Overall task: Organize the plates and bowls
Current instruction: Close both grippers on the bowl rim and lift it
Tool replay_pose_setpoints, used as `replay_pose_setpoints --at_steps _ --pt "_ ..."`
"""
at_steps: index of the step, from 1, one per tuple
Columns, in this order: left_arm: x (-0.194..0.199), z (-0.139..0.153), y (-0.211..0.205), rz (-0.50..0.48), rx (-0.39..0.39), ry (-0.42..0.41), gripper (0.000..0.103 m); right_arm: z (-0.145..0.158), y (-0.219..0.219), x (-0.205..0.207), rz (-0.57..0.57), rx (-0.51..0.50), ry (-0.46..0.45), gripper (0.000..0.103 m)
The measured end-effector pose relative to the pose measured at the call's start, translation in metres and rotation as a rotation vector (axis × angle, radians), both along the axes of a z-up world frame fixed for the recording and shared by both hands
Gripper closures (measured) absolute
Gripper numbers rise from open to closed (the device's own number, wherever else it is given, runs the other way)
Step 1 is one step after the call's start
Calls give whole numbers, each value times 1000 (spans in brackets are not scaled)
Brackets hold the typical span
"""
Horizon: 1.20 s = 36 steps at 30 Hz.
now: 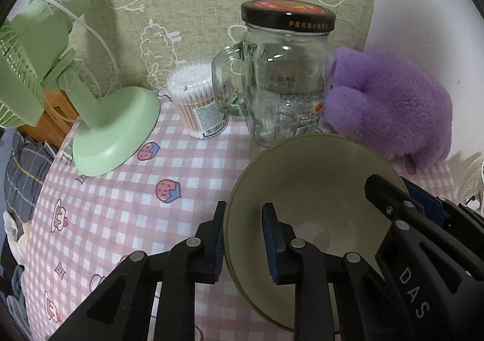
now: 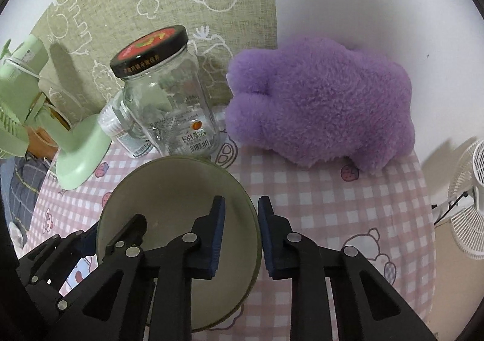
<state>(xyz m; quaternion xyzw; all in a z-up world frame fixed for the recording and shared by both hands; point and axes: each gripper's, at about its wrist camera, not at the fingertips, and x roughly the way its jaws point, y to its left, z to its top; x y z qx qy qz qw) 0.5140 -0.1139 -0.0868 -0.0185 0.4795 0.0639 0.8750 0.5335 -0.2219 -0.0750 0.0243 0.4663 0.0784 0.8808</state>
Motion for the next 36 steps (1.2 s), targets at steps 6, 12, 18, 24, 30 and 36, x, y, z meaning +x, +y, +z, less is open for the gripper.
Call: replay_pose_setpoints --at_steps 6,12,18,24,30,36 --pt "2 -2 0 -2 17 11 83 -1 0 0 -7 -19 -1 82" --pt "1 -4 1 7 -1 30 83 1 2 -3 -2 -28 4 83" --pt "-9 5 -2 -1 -1 26 83 7 0 -10 -4 -35 5 83" --pt "-23 25 -4 -10 -4 2 83 25 -3 -23 -11 -39 -14 83" --pt "-41 47 -6 -28 -6 -18 83 48 -5 -43 -23 -41 -38 83" --pt "-68 68 -3 -40 -15 -38 83 69 -5 -70 -33 -41 -35 83"
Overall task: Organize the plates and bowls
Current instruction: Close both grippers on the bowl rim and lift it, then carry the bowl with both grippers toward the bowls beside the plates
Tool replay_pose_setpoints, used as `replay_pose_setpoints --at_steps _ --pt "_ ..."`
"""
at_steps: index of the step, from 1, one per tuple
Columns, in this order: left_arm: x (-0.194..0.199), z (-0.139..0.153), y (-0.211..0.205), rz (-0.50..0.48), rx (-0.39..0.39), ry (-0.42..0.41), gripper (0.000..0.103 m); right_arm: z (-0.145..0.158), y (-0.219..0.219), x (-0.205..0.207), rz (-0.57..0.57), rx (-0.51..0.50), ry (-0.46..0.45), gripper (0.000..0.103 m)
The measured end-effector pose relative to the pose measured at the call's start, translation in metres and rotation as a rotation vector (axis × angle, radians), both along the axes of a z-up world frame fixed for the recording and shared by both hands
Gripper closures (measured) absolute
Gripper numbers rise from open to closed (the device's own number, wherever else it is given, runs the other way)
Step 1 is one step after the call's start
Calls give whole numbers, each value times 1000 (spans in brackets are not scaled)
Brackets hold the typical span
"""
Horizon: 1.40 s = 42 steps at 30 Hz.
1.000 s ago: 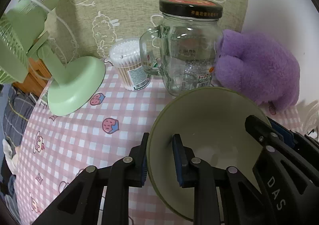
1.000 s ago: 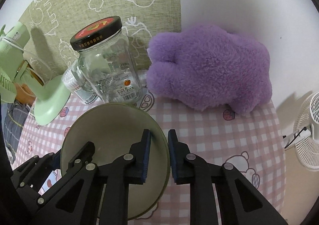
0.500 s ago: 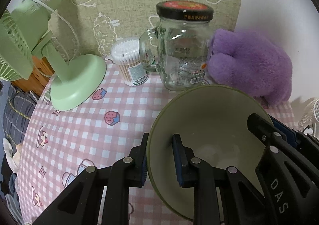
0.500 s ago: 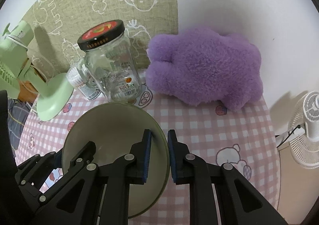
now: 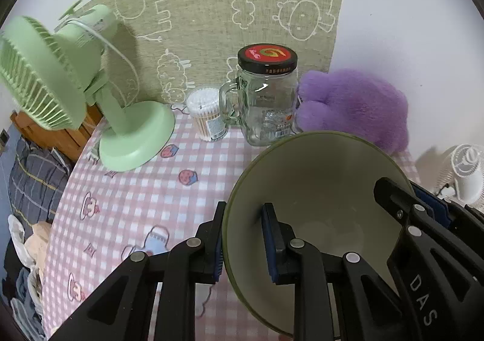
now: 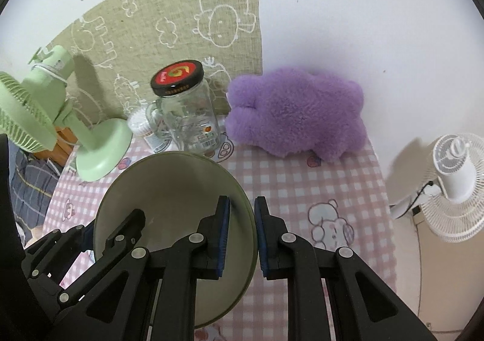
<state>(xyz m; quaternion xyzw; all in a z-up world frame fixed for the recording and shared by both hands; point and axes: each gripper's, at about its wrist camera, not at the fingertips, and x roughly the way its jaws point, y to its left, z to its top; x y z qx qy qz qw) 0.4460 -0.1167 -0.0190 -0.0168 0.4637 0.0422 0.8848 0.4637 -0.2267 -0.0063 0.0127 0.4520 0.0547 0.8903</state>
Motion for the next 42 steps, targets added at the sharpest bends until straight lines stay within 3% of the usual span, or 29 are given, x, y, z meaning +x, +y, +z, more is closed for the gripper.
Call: replay_pose_setpoints --at_steps 9,26,42 --pt "-47 31 16 -39 11 -39 83 34 13 -54 -19 0 -18 83" --pt "-140 72 61 -79 -43 -108 83 87 62 -157 -47 -32 -93 83" --pt "-235 66 93 -138 -39 -101 83 81 94 -259 -77 -27 -87 83"
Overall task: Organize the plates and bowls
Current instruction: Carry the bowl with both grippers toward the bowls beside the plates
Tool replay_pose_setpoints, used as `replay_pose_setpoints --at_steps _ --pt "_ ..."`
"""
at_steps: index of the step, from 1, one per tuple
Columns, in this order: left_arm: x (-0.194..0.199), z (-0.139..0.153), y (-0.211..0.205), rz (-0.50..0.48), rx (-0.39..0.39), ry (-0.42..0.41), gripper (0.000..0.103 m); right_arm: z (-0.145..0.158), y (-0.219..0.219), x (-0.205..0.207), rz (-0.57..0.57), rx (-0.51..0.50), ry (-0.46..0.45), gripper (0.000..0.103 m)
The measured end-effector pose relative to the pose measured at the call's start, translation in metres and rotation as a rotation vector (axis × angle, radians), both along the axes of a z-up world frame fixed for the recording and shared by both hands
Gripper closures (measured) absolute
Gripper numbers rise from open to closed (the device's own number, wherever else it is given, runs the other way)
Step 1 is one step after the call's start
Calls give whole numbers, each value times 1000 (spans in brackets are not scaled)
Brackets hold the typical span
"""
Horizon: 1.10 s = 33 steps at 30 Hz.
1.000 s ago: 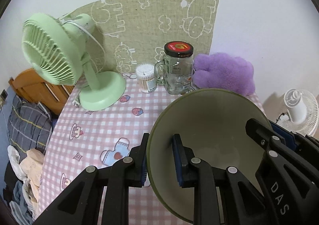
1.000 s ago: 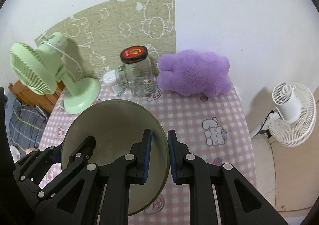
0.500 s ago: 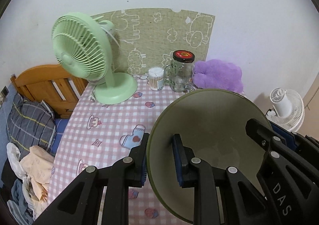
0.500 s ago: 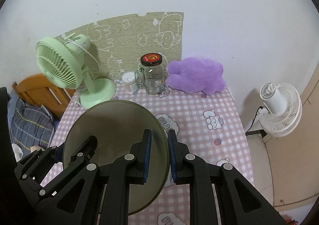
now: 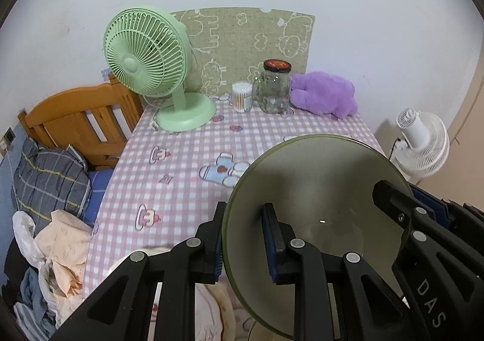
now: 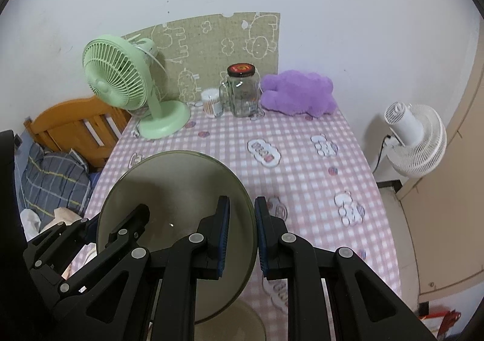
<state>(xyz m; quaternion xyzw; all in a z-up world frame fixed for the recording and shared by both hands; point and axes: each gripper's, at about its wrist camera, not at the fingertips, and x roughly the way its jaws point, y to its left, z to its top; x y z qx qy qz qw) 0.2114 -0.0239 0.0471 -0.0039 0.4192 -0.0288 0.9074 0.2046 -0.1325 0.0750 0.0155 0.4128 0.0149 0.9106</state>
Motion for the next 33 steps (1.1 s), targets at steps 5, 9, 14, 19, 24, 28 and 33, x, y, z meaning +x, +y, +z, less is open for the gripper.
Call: replay_pose_setpoints --at_steps 5,9,14,19,24,28,33 --pt "-27 -8 -3 -17 7 6 83 -8 -2 -28 -10 5 8 83" --pt "-43 -20 -6 -39 3 29 83 -19 -6 -48 -20 -1 24 83" --pt "-59 -38 -11 -59 2 65 82 -37 -13 -69 -32 4 60 83" --pt "-73 -60 -14 -68 11 93 83 -59 -17 -83 -35 1 95 83" --pt "-82 -76 -13 -75 16 113 82 -79 -17 -94 -32 0 123 83" --pt "-86 -86 -10 -75 4 134 82 -88 -14 -97 -31 -4 140 83" --pt "-84 -95 -11 -82 3 155 82 -96 -12 -98 -36 -13 160 83"
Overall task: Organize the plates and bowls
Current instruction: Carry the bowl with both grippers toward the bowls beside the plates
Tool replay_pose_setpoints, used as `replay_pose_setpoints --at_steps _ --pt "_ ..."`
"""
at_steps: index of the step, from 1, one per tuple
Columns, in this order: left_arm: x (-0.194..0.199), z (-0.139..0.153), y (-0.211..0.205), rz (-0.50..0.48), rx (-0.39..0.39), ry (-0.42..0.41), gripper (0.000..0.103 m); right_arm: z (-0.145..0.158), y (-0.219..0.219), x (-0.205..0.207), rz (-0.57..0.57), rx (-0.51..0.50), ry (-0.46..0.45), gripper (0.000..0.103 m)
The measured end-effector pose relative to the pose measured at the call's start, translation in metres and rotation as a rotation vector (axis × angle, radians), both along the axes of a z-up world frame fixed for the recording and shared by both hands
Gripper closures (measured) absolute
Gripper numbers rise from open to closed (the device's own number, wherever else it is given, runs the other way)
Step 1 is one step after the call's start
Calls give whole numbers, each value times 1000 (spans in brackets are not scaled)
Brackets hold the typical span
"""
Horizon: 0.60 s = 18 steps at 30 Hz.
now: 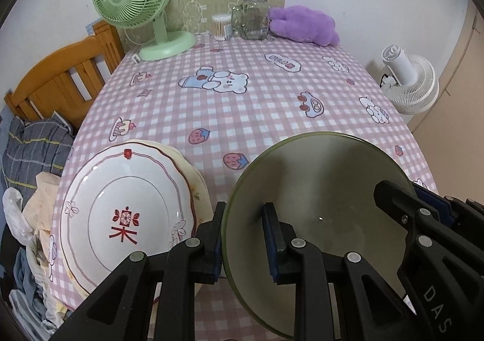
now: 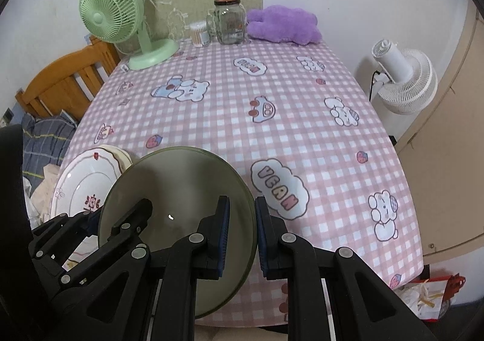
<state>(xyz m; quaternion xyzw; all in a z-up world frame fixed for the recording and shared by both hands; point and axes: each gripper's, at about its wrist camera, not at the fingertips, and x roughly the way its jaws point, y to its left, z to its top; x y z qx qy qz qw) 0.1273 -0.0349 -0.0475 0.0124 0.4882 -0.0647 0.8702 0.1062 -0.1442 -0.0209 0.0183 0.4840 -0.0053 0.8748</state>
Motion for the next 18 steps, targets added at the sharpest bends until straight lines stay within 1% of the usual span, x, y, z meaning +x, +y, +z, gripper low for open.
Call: replay_pose_setpoints --at_steps 4,8,12,18 --pt "3 -2 0 3 -3 9 82 -1 2 3 -1 -10 6 83" --pt "8 -11 2 5 -6 31 82 -8 5 8 1 -15 26 83" --pt "13 -18 1 5 -20 58 81 -11 6 12 6 -42 20 83" --pt "13 -16 -4 -6 12 36 80 -13 4 15 2 -60 25 83"
